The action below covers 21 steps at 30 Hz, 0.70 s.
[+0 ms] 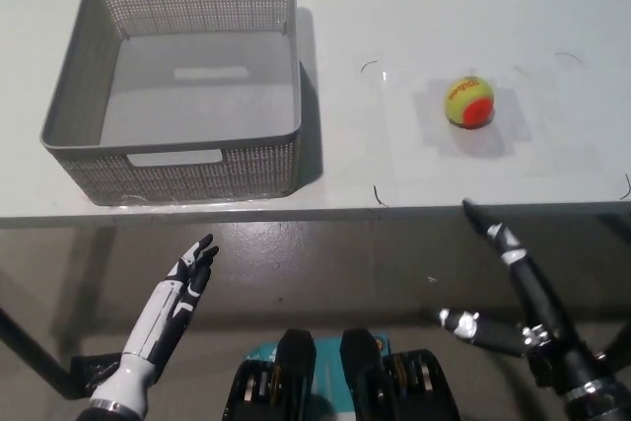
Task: Use the right hand to pick up a tennis ball and put it into a container on the left side
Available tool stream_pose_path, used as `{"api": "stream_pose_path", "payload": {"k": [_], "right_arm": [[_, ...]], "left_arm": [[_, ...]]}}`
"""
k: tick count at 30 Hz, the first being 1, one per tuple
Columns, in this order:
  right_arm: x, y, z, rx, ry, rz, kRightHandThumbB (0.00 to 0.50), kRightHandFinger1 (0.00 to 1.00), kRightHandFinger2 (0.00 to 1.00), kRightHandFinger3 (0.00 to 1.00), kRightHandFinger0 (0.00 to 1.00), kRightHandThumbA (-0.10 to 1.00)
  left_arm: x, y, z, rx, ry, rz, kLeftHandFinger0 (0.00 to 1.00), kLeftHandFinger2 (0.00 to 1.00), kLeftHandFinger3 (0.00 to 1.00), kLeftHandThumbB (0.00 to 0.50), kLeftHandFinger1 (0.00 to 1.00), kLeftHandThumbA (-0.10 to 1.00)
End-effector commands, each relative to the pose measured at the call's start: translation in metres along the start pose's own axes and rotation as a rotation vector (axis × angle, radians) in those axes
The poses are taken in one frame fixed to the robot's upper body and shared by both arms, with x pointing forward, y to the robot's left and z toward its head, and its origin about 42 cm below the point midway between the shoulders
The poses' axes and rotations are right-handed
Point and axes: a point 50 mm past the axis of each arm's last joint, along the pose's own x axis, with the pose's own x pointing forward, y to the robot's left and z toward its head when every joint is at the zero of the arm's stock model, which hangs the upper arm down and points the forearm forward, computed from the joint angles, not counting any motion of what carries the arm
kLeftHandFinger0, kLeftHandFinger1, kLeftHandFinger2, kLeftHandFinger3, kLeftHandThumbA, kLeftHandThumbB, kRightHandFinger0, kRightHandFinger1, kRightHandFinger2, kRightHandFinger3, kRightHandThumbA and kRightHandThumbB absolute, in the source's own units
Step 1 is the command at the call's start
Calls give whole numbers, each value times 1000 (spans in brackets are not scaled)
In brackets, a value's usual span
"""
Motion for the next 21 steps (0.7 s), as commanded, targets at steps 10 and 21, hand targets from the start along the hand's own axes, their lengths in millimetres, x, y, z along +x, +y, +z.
{"api": "stream_pose_path", "payload": {"k": [10, 21], "right_arm": [[75, -96, 115, -590, -133, -155, 380, 1000, 1000, 1000, 1000, 1000], [175, -142, 154, -781, 33, -46, 447, 1000, 1000, 1000, 1000, 1000]], "left_arm": [[-3, -2, 9, 11, -63, -45, 1000, 1000, 1000, 180, 1000, 1000], [-3, -2, 9, 5, -66, -46, 1000, 1000, 1000, 194, 1000, 1000]]}}
